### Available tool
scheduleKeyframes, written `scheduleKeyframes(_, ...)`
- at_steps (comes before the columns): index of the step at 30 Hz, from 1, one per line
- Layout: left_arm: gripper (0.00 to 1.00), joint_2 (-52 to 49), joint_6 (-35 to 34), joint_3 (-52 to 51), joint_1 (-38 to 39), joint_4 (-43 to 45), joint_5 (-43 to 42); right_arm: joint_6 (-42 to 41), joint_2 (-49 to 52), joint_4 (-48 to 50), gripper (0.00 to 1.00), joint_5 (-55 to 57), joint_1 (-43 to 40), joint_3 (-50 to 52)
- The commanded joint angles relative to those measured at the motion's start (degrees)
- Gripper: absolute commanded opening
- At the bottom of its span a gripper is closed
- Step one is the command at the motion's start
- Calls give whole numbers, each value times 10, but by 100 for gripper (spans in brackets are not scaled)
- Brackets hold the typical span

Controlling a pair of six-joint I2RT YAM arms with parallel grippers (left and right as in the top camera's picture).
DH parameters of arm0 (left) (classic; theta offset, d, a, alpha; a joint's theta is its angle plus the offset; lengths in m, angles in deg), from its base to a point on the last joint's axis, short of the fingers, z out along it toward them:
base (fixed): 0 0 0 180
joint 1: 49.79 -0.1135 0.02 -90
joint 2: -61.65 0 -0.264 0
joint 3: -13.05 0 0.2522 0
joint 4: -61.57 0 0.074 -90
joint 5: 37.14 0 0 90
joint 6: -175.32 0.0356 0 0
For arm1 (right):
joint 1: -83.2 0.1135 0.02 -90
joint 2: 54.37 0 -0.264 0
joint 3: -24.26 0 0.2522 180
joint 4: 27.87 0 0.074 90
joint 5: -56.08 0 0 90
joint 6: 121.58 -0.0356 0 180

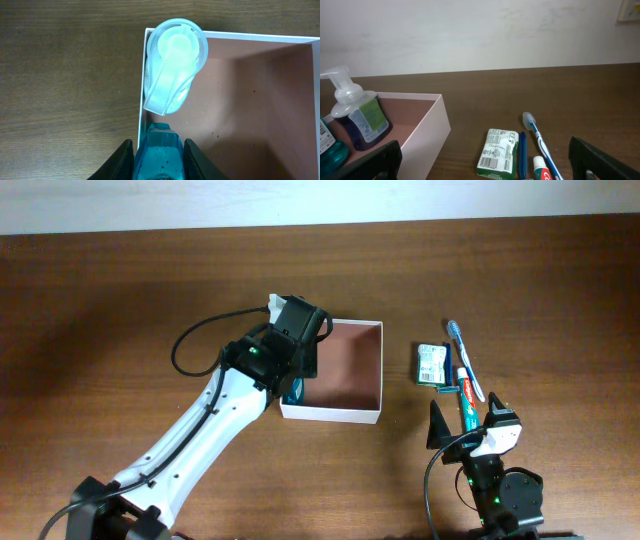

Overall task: Pack container
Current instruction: 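Lower the mouthwash bottle into the box beside the soap bottle and release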

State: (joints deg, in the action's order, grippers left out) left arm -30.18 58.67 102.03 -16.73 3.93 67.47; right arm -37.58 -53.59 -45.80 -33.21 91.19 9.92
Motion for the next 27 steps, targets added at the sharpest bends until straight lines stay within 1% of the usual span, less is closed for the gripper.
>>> scheduleKeyframes(1, 21, 2, -5, 8, 3, 3, 11, 0, -6, -4, 98, -1, 3, 3)
scheduleKeyframes(4, 20, -1, -5, 8, 3, 3, 11, 0, -6, -4, 98, -1, 3, 3)
scheduleKeyframes(5, 26, -1, -5, 8, 3, 3, 11, 0, -6, -4, 98, -1, 3, 3)
scheduleKeyframes(7, 31, -1, -5, 8, 3, 3, 11, 0, -6, -4, 98, -1, 3, 3)
scheduleKeyframes(10, 35, -1, -5, 8, 3, 3, 13, 0, -6, -4, 98, -1, 3, 3)
scheduleKeyframes(13, 45, 0, -5, 8, 3, 3, 13, 0, -6, -4, 98, -1, 3, 3)
scheduleKeyframes(17, 46, 0, -5, 8, 3, 3, 13, 0, -6, -4, 98, -1, 3, 3)
scheduleKeyframes(27, 46, 16, 6, 8, 3, -2, 13, 0, -6, -4, 98, -1, 3, 3)
